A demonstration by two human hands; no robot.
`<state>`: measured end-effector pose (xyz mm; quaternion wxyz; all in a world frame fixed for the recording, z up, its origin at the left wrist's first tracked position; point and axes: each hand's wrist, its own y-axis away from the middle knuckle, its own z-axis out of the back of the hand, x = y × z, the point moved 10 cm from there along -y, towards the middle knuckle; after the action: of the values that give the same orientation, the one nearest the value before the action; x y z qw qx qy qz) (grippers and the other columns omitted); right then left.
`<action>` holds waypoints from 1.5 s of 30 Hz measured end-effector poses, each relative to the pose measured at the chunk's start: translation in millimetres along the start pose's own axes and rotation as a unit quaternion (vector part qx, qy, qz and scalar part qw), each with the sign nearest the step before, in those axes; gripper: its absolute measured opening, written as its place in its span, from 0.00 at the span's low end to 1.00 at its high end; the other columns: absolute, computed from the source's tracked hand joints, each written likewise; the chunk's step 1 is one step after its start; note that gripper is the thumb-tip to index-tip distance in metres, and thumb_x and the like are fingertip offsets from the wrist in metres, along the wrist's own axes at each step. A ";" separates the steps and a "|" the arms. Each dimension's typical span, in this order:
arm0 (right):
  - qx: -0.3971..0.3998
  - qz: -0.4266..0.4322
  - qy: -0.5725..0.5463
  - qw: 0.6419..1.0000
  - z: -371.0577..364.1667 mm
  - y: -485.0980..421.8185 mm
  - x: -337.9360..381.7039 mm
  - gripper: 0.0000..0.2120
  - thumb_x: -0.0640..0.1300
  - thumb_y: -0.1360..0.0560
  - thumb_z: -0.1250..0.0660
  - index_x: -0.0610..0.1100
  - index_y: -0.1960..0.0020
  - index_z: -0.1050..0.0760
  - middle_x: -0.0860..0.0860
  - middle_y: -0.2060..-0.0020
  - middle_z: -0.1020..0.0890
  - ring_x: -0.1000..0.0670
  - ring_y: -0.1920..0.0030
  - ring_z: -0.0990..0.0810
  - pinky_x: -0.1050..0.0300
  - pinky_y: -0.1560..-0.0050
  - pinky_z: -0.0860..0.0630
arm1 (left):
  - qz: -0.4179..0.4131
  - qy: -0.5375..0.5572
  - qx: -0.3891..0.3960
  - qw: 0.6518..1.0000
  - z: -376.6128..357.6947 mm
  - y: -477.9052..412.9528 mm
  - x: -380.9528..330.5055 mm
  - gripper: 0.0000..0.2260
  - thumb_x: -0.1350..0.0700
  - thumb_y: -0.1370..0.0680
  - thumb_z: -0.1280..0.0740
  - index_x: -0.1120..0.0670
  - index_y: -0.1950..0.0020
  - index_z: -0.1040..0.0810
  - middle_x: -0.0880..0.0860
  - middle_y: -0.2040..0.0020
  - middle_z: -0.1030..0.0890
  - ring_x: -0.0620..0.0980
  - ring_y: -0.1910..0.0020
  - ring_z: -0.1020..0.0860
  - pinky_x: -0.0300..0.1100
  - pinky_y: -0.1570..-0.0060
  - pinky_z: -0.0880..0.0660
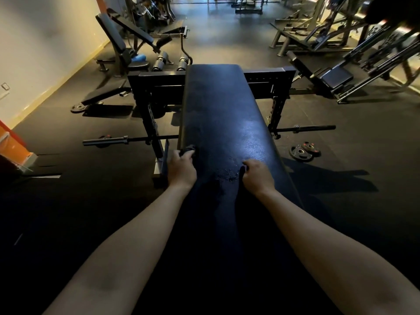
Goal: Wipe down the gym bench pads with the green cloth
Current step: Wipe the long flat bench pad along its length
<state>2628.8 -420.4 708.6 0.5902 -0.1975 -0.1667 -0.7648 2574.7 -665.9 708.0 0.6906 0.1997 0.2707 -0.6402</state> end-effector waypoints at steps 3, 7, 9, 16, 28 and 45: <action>-0.016 -0.026 0.057 0.998 18.5 9.5 -29.6 0.14 0.40 0.27 0.39 0.44 0.44 0.22 0.47 0.43 0.21 0.41 0.38 0.26 0.48 0.41 0.29 | -0.043 -0.091 0.023 0.995 -39.0 10.7 -48.1 0.17 0.57 0.16 0.46 0.50 0.28 0.27 0.56 0.31 0.35 0.60 0.34 0.35 0.52 0.34 0.33; -0.007 -0.025 0.025 0.999 30.7 13.7 -54.4 0.17 0.37 0.24 0.41 0.39 0.38 0.23 0.43 0.36 0.23 0.42 0.33 0.28 0.51 0.35 0.32 | -0.074 -0.131 0.052 0.987 -74.2 18.4 -93.2 0.19 0.62 0.19 0.44 0.51 0.30 0.27 0.57 0.32 0.35 0.59 0.36 0.35 0.48 0.39 0.31; -0.005 -0.029 0.019 0.999 33.9 13.0 -55.9 0.18 0.37 0.23 0.41 0.41 0.35 0.23 0.44 0.33 0.24 0.42 0.32 0.28 0.52 0.35 0.32 | -0.122 -0.106 0.083 0.983 -95.3 27.4 -119.0 0.18 0.61 0.19 0.42 0.50 0.32 0.24 0.56 0.33 0.33 0.60 0.36 0.35 0.48 0.38 0.30; 0.002 -0.043 0.029 0.999 37.5 9.8 -69.6 0.17 0.45 0.22 0.41 0.53 0.36 0.24 0.52 0.33 0.24 0.46 0.34 0.25 0.51 0.47 0.28 | -0.215 -0.056 0.111 0.969 -99.7 37.3 -137.7 0.18 0.57 0.18 0.39 0.45 0.29 0.24 0.52 0.32 0.31 0.55 0.32 0.36 0.46 0.35 0.32; 0.013 -0.010 0.100 0.995 11.5 6.7 -65.5 0.23 0.44 0.19 0.45 0.49 0.24 0.35 0.52 0.22 0.38 0.48 0.21 0.43 0.49 0.26 0.41 | -0.128 -0.060 0.049 0.989 -113.3 18.4 -136.7 0.19 0.63 0.21 0.41 0.51 0.34 0.20 0.51 0.30 0.24 0.58 0.34 0.30 0.41 0.35 0.37; 0.020 -0.035 0.125 0.991 8.1 4.0 -59.3 0.24 0.42 0.20 0.46 0.47 0.24 0.35 0.50 0.22 0.38 0.45 0.21 0.43 0.47 0.26 0.42 | -0.108 -0.084 0.045 0.990 -105.3 -24.4 -120.8 0.20 0.60 0.19 0.44 0.51 0.28 0.26 0.55 0.27 0.28 0.59 0.32 0.29 0.47 0.34 0.33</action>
<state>2646.8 -367.7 686.1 0.5830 -0.0827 -0.1136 -0.8002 2534.0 -509.0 704.3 0.6276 0.1458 0.2023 -0.7375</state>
